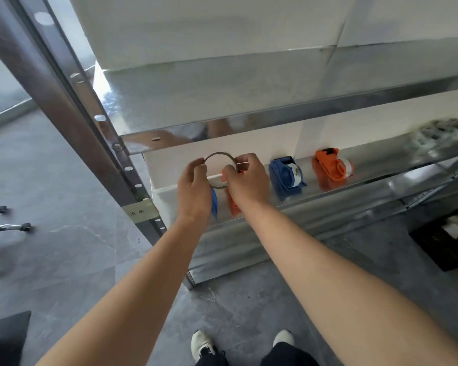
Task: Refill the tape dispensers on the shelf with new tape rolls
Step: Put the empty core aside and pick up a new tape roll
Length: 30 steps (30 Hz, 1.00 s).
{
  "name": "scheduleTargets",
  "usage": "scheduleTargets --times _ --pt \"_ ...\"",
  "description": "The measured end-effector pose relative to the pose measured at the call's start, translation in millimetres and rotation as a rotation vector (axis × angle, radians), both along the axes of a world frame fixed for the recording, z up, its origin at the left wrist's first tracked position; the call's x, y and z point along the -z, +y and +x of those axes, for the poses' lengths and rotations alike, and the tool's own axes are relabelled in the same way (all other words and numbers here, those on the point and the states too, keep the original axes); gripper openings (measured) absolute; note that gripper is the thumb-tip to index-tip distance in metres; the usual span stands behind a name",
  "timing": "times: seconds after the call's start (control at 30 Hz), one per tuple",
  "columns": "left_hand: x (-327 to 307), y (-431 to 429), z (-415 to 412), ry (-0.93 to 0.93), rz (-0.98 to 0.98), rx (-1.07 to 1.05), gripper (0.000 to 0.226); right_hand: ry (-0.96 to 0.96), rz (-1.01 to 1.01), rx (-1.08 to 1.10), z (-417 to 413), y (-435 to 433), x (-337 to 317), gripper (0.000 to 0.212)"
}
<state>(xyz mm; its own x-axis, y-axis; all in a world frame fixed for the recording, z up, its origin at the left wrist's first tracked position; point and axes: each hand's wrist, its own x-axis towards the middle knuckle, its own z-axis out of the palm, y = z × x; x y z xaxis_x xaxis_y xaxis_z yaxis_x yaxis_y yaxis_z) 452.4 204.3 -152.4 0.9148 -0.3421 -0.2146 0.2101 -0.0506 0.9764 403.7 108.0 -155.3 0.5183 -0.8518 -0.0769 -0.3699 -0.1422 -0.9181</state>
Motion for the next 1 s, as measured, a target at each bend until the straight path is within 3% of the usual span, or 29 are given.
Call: scheduleTargets --times 0.17,0.4,1.0 --pt "10.3 -20.8 -12.8 -0.003 0.002 0.006 0.048 -0.040 0.024 0.001 -23.7 -22.1 -3.9 0.025" --pt "-27.8 -50.6 -66.6 0.010 0.009 0.036 0.038 -0.057 0.022 -0.018 -63.8 -57.2 -9.2 0.035" --pt "-34.6 -184.5 -177.5 -0.002 0.003 0.079 0.032 -0.164 -0.020 0.025 -186.7 -188.9 -17.5 0.026"
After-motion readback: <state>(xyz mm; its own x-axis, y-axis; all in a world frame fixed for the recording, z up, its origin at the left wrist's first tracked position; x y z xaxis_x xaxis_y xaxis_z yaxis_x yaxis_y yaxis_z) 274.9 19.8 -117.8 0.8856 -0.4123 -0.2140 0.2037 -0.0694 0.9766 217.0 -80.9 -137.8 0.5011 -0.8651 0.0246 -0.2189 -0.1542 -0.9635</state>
